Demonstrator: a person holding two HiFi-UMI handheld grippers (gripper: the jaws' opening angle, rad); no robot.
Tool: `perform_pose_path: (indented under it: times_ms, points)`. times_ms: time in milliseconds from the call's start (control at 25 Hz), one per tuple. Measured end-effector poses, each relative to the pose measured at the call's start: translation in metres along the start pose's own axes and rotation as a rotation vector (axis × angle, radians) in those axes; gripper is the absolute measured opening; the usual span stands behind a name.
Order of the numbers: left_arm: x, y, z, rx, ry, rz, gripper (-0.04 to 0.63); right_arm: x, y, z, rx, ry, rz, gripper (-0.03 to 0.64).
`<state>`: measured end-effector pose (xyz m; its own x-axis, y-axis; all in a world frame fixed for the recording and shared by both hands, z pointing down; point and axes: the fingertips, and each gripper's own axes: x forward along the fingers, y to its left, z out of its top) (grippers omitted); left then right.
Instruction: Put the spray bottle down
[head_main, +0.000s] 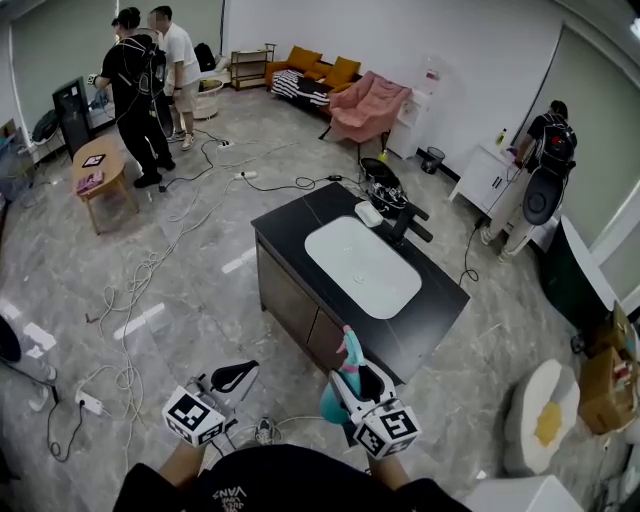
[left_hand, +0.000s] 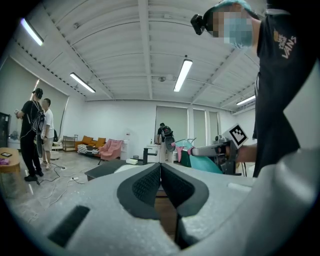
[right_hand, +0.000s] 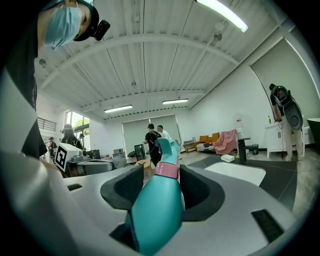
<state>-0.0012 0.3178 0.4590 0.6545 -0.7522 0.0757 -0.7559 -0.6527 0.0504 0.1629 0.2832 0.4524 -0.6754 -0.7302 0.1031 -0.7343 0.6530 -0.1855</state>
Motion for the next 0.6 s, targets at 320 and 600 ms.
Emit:
perform_pose_path:
  times_ms: [320, 600]
  points:
    - [-0.008, 0.055, 0.002, 0.002, -0.002, -0.056, 0.020, 0.055, 0.021, 0.006, 0.006, -0.039, -0.036, 0.231]
    - [-0.001, 0.081, -0.005, -0.047, -0.011, -0.100, 0.020, 0.075, 0.025, 0.005, 0.010, -0.014, -0.078, 0.230]
